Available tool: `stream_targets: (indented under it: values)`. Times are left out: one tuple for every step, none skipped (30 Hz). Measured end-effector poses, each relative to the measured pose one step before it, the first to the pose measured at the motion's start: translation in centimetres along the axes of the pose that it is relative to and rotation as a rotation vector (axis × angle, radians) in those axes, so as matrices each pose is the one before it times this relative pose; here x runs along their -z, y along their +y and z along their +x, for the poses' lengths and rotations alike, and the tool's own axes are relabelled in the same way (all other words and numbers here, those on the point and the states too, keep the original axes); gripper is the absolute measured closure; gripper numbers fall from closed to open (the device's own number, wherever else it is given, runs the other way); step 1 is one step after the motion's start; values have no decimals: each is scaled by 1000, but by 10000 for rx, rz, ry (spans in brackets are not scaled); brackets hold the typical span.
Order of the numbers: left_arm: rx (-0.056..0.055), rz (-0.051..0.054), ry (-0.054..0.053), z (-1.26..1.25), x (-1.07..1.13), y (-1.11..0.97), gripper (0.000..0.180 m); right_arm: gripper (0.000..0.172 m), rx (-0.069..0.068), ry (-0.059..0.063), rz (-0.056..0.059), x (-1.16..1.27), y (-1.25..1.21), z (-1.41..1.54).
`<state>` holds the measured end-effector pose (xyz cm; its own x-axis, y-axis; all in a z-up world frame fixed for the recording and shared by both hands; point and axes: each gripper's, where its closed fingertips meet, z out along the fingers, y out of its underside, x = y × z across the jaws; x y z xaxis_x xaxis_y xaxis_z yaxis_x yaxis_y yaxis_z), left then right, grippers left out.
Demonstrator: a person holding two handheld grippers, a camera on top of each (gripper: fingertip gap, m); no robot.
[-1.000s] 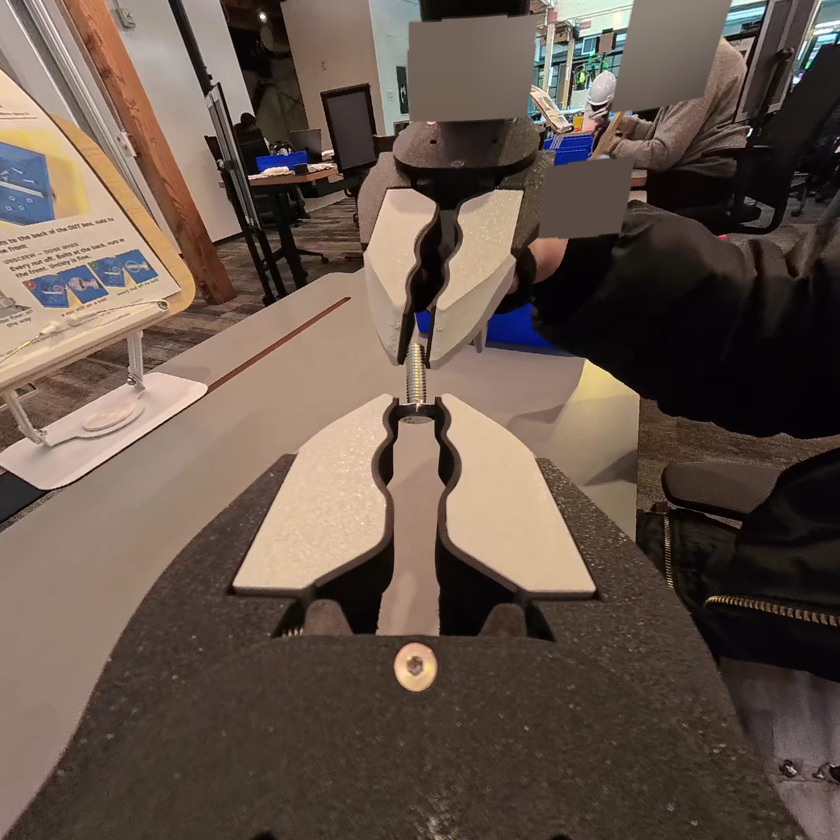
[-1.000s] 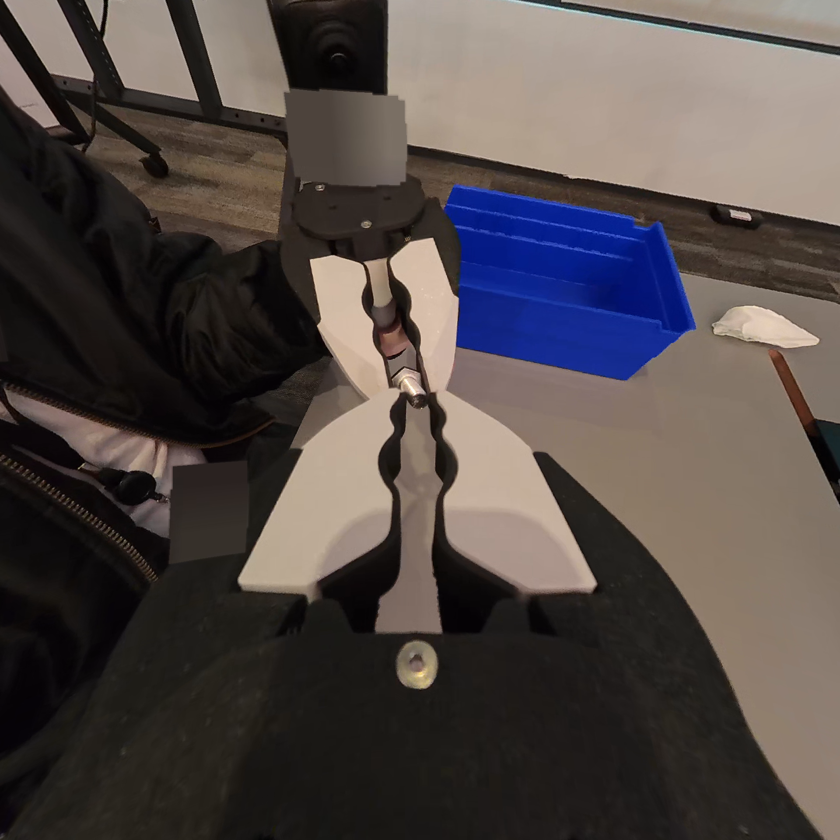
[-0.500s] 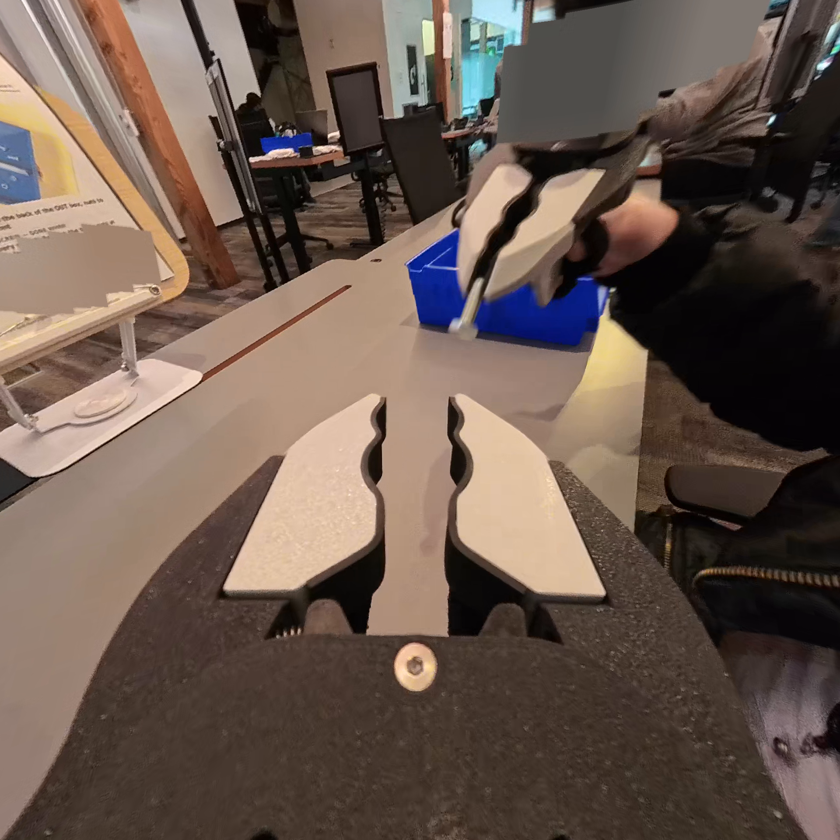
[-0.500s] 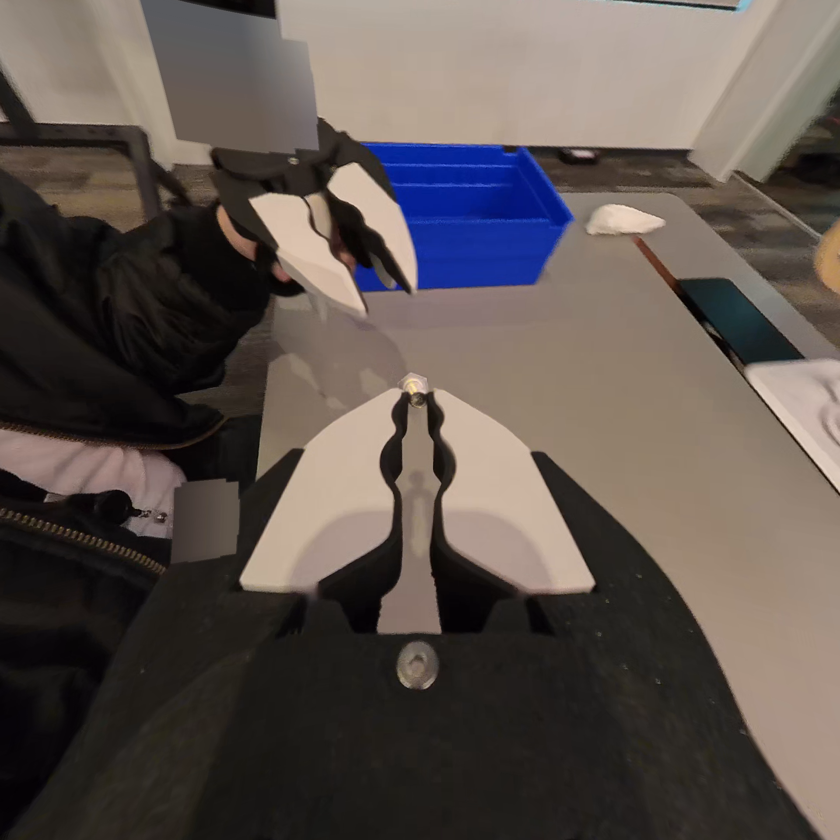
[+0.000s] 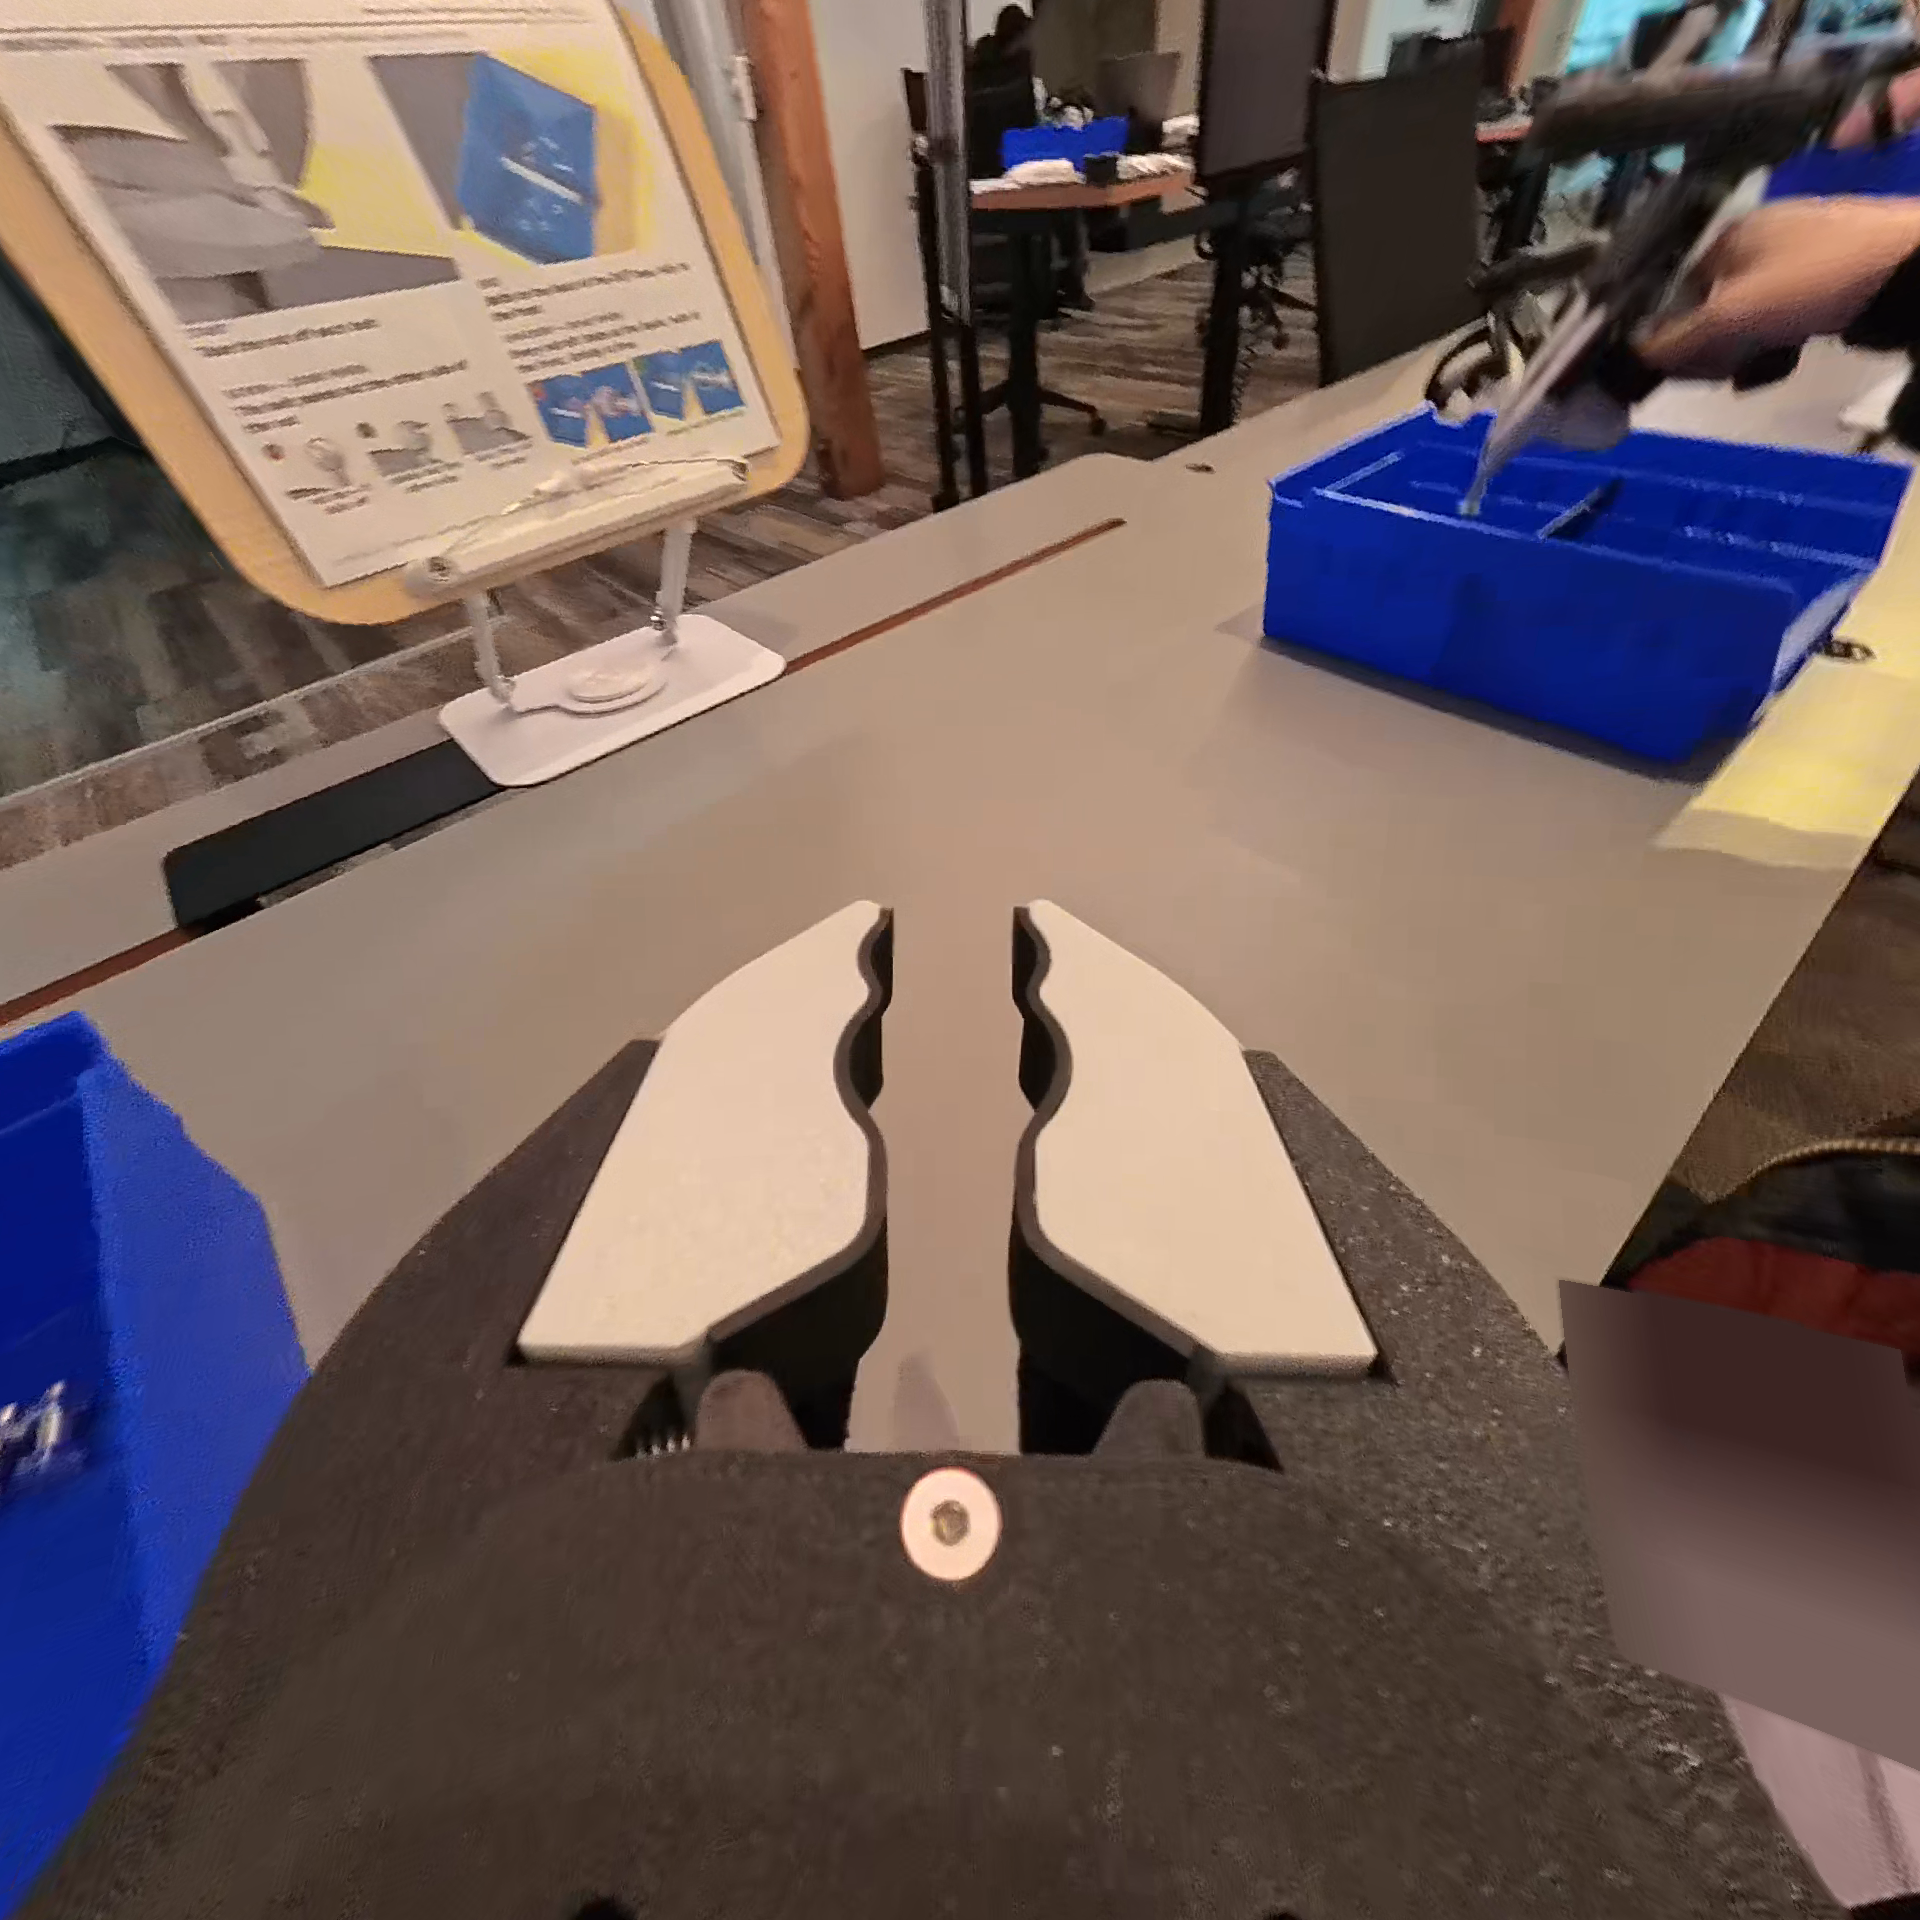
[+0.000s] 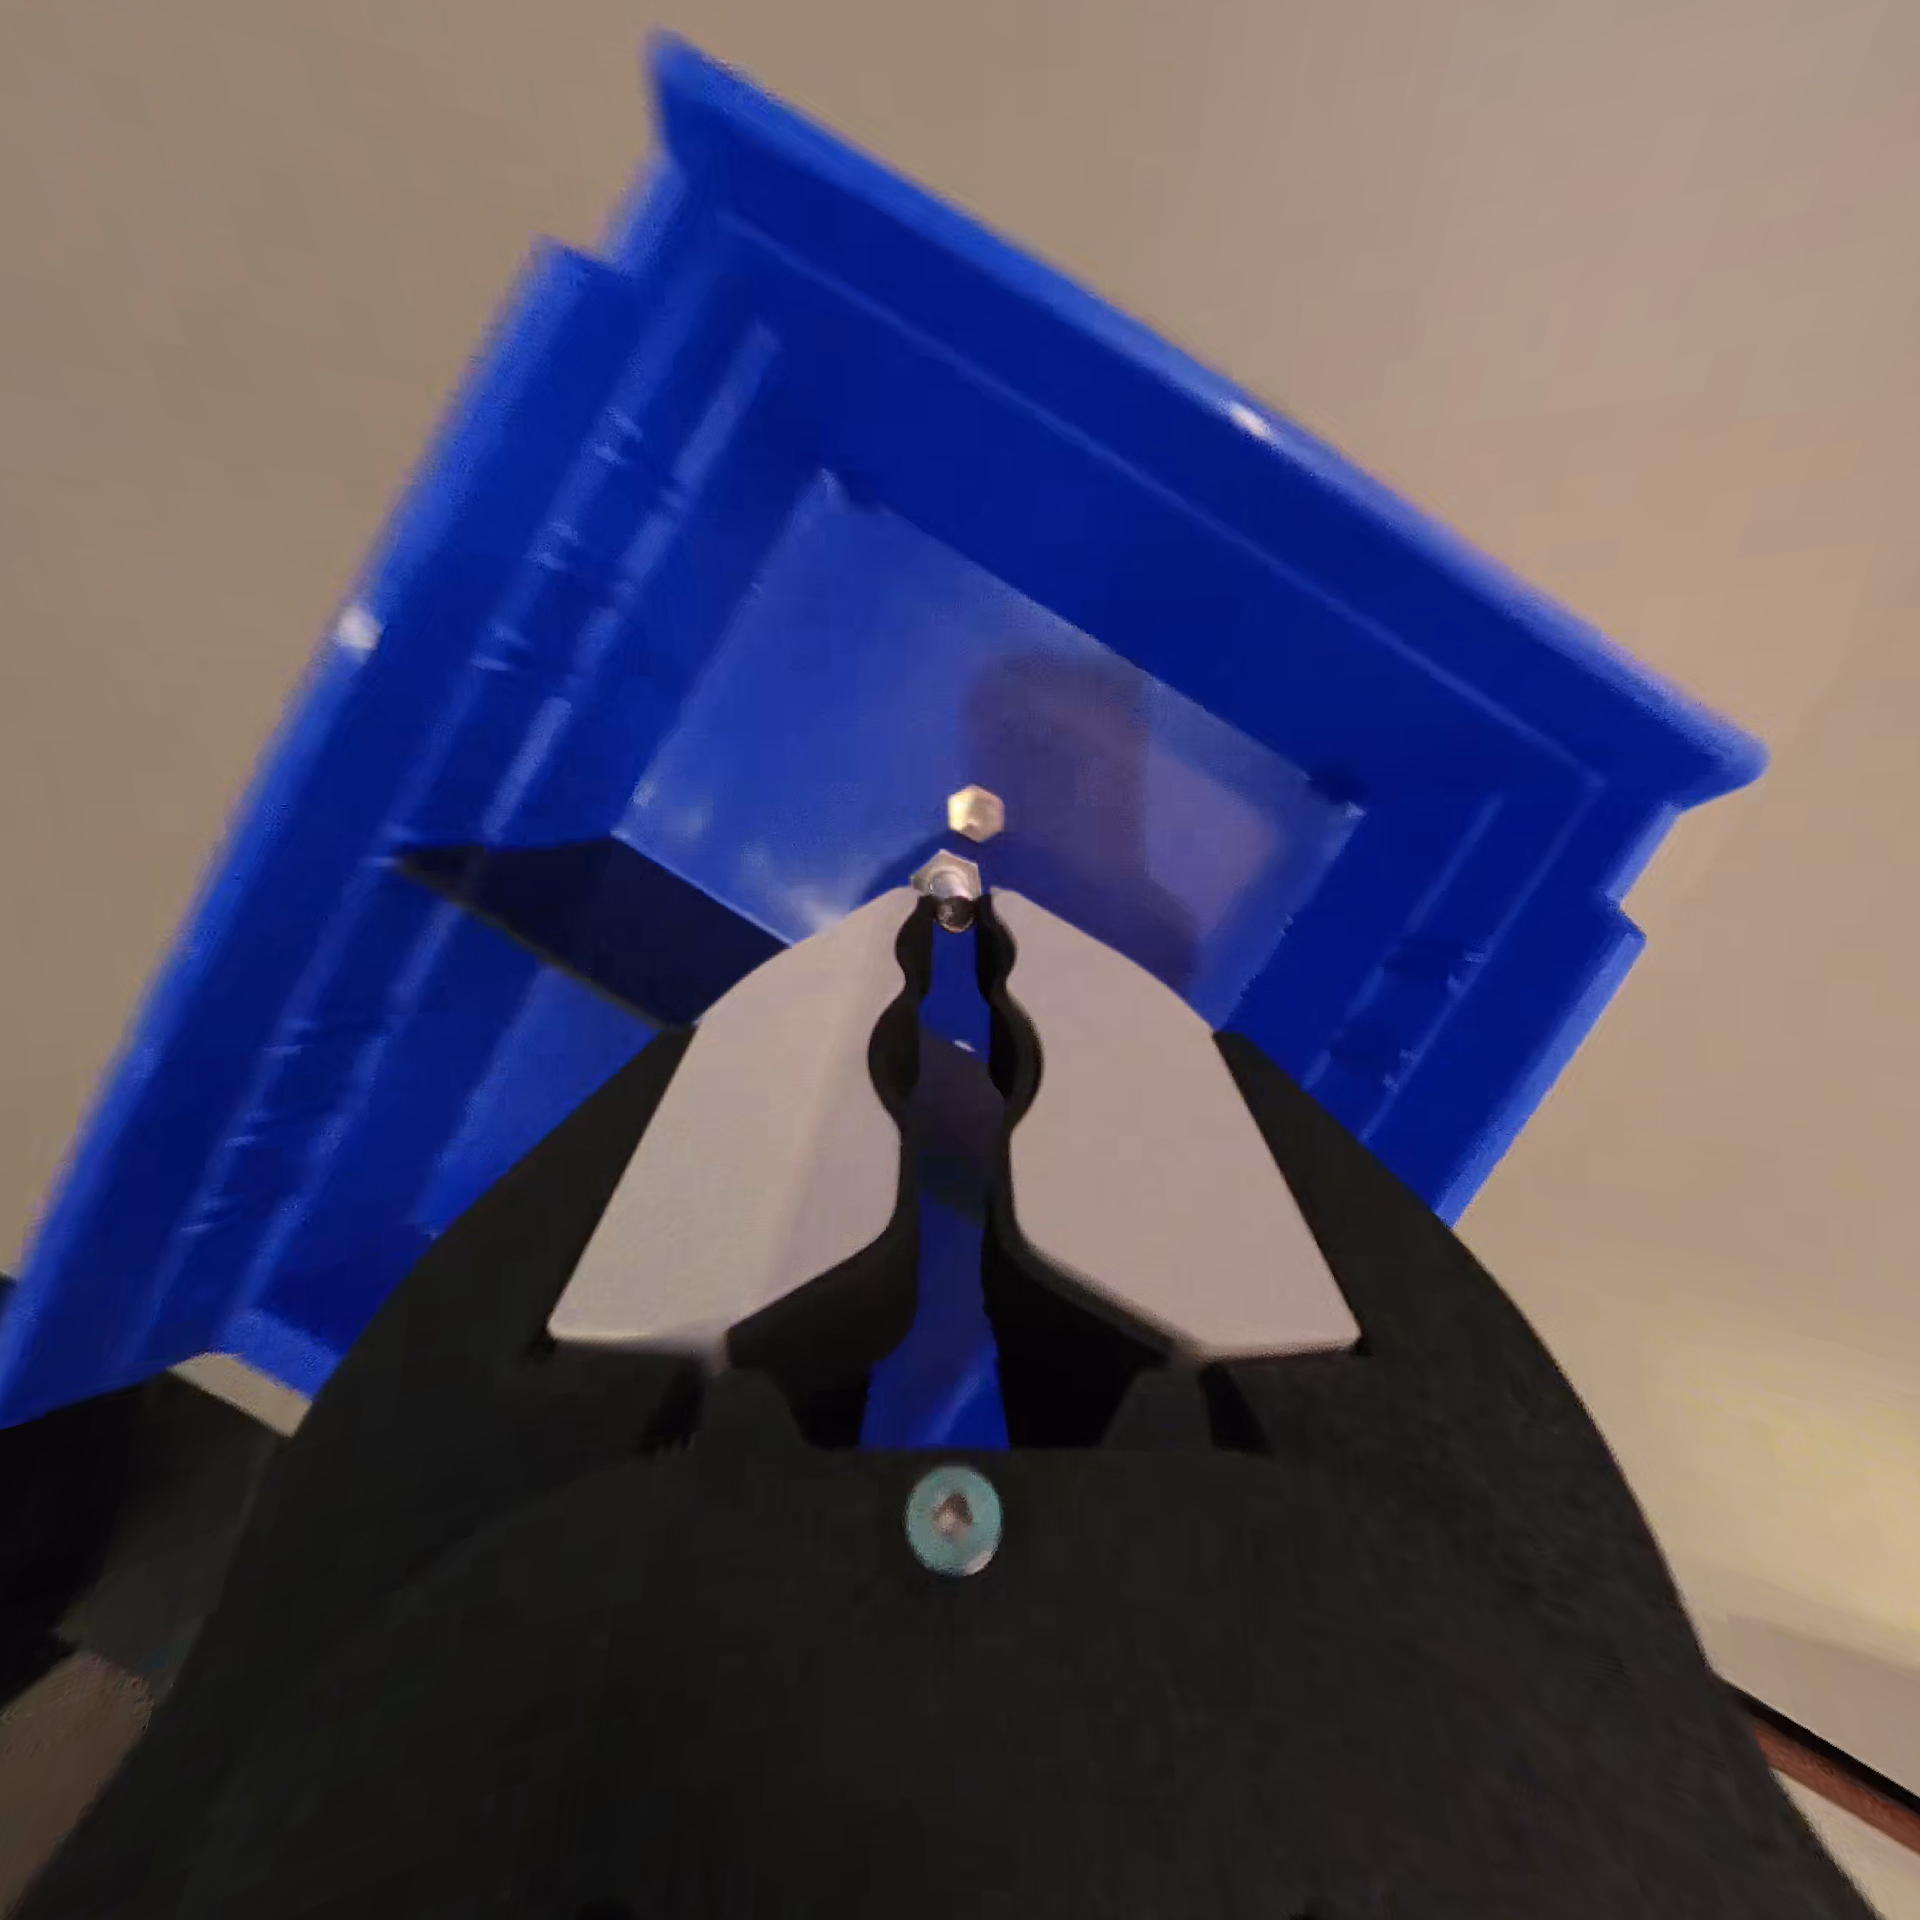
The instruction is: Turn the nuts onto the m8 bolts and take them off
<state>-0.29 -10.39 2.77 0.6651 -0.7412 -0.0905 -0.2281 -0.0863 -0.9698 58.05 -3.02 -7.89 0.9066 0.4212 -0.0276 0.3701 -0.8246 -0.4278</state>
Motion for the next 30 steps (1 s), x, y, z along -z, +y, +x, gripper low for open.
stream_targets:
  values:
    - [164,98,-182,-300,528,-404,159,164,49,71,-429,-1106,502,631]
    - [82,109,-163,-206,595,-451,159,164,41,62,-374,-937,419,465]
    - [-2,92,-158,-154,646,-447,160,164,46,54,-337,-731,383,310]
    - [-58,43,-184,-200,680,-352,160,164,80,77,-225,-525,249,217]
    - [-58,-17,-196,-275,690,-229,160,164,106,116,-74,-304,87,192]
    - [-23,-69,-184,-334,705,-95,160,163,97,108,23,-111,-6,154]
    - [21,-63,-219,-428,740,-21,159,163,61,55,81,79,-73,105]
    - [66,-6,-263,-520,829,-48,159,163,-4,27,167,277,-161,83]
    - [95,30,-204,-445,891,-36,159,162,-70,4,248,463,-246,43]
    - [97,26,-128,-349,964,-13,159,160,-108,-65,312,615,-347,-109]
    - [102,21,-142,-385,1028,33,159,156,-80,-146,357,669,-401,-305]
    - [111,-24,-239,-516,1129,100,159,151,-5,-103,284,671,-298,-340]
    - [45,-3,-271,-506,1240,75,159,150,47,99,205,727,-213,-128]
    - [-39,69,-259,-425,1344,-24,159,151,52,178,267,845,-345,-131]
    - [-65,96,-271,-424,1423,-67,159,153,78,61,419,994,-683,-472]
    - [-55,43,-276,-501,1411,-7,159,155,145,-9,612,1099,-1157,-790]
    - [-31,-45,-279,-577,1395,107,159,157,211,12,731,1114,-1522,-923]
    - [-8,-63,-326,-736,1387,134,159,158,236,-16,717,992,-1727,-1012]
    - [17,-35,-336,-803,1371,93,159,158,241,-111,655,780,-1832,-1123]
    - [37,-19,-293,-800,1356,50,159,157,232,-152,645,520,-1932,-1146]
    - [46,0,-272,-817,1300,22,159,155,206,-168,657,297,-2031,-1145]
    - [20,33,-310,-900,1269,-35,159,154,172,-201,621,85,-2045,-1134]
    - [-37,99,-351,-968,1219,-134,159,154,124,-217,592,-83,-2034,-1136]
    - [-47,102,-319,-953,1140,-160,160,155,71,-295,606,-248,-2034,-1249]
    - [-31,84,-267,-926,1009,-108,160,156,58,-460,608,-391,-2009,-1507]
    - [-38,79,-259,-937,890,-91,160,156,107,-600,556,-564,-1872,-1760]
    - [-41,105,-282,-991,761,-69,160,155,152,-572,454,-761,-1690,-1741]
    - [-27,93,-256,-989,599,34,160,155,148,-419,326,-961,-1443,-1488]
    - [-9,42,-213,-989,420,185,160,155,124,-280,190,-1131,-1180,-1226]
    - [13,3,-180,-1002,256,337,160,155,115,-215,74,-1285,-918,-1097]
